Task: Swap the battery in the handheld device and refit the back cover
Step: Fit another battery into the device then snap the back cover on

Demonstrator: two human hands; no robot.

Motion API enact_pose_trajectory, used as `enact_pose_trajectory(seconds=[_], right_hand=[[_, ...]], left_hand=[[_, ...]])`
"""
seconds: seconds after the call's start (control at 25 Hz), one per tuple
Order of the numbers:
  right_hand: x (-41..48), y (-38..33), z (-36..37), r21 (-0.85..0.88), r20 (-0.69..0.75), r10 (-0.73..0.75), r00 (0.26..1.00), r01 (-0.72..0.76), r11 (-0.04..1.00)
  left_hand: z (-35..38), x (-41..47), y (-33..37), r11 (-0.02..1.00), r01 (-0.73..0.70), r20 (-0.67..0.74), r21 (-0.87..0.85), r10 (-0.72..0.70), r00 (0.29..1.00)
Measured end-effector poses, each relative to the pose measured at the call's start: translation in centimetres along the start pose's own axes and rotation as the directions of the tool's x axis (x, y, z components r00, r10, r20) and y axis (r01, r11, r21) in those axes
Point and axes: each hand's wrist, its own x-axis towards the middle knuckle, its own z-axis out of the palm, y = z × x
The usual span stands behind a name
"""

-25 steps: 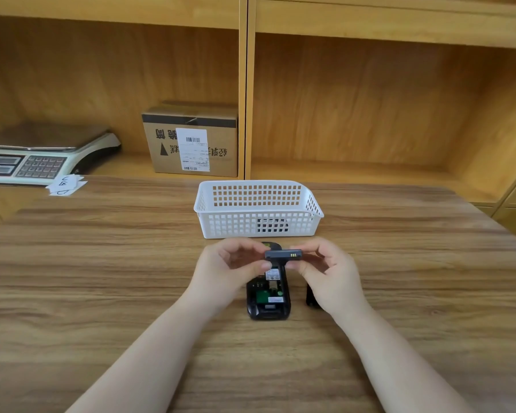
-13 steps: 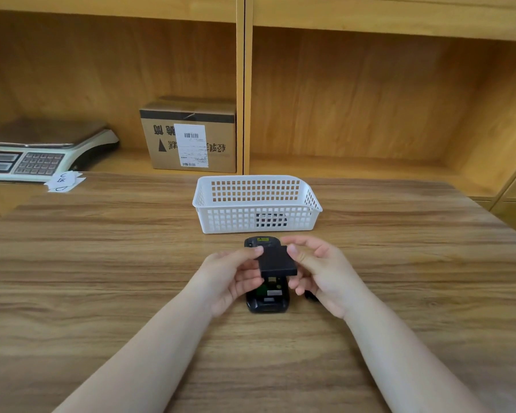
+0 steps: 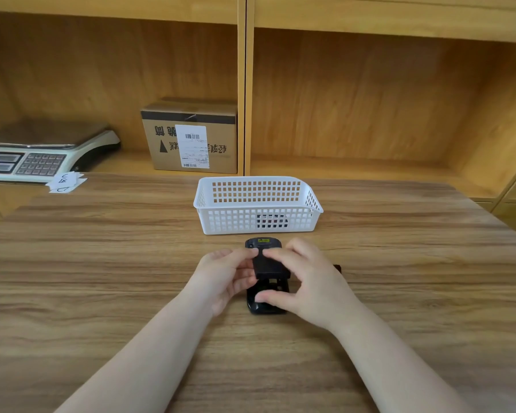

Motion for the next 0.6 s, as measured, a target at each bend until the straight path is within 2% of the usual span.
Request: enact_pose_trajectory(seconds=[0.08, 0.16, 0.24, 0.28, 0.32, 0.36, 0.4, 0.44, 0.48, 0.52, 0.56, 0.6], right_hand=[[0.2, 0.2, 0.5, -0.258, -0.087, -0.183, 0.979, 0.155, 0.953], [0.4, 0.5, 0.6, -0.343, -0.134, -0.334, 0.933, 0.273, 0.899], [0.4, 0.6, 0.6, -0.355, -0.158, -0.367, 0.917, 0.294, 0.887], [0.4, 0.4, 0.5, -0.315, -0.193, -0.31, 0.931, 0.24, 0.918], [0.4, 0.1, 0.4, -0.203, -0.256, -0.182, 0.949, 0.131, 0.97], [0.5, -0.3, 0.2, 0.019, -0.306, 0.034, 0.952, -0.03, 0.999], [0.7, -0.4, -0.1, 0.334, -0.288, 0.306, 0.908, -0.204, 0.92], [1.0, -0.5, -0.4, 0.657, -0.15, 0.54, 0.828, -0.325, 0.681], [1.1, -0.5, -0.8, 0.855, 0.031, 0.649, 0.76, -0.357, 0.377], [1.1, -0.2, -1.0, 0.924, 0.173, 0.654, 0.737, -0.351, 0.152], [1.1, 0.1, -1.0, 0.932, 0.261, 0.622, 0.738, -0.361, 0.037], [1.0, 0.1, -1.0, 0.923, 0.314, 0.581, 0.751, -0.385, -0.001]], left_hand=[[-0.1, 0.0, 0.0, 1.0, 0.004, 0.01, -0.001, -0.004, 1.0], [-0.1, 0.0, 0.0, 1.0, -0.002, 0.039, -0.013, 0.003, 0.999], [-0.1, -0.1, 0.0, 0.999, -0.028, 0.089, -0.046, 0.032, 0.996], [0.0, -0.2, 0.0, 0.996, -0.044, 0.119, -0.074, 0.052, 0.992], [0.0, -0.3, 0.0, 0.993, -0.062, 0.148, -0.101, 0.077, 0.986], [0.0, -0.4, 0.0, 0.989, -0.084, 0.172, -0.12, 0.104, 0.98], [0.0, -0.4, 0.0, 0.985, -0.112, 0.183, -0.131, 0.135, 0.974], [0.0, -0.5, 0.1, 0.98, -0.143, 0.183, -0.139, 0.167, 0.969], [-0.1, -0.4, 0.1, 0.975, -0.168, 0.179, -0.143, 0.192, 0.965], [-0.1, -0.4, 0.1, 0.974, -0.174, 0.185, -0.144, 0.199, 0.962], [-0.1, -0.4, 0.1, 0.977, -0.163, 0.208, -0.135, 0.188, 0.96], [0.0, -0.5, 0.0, 0.984, -0.14, 0.24, -0.112, 0.164, 0.957]])
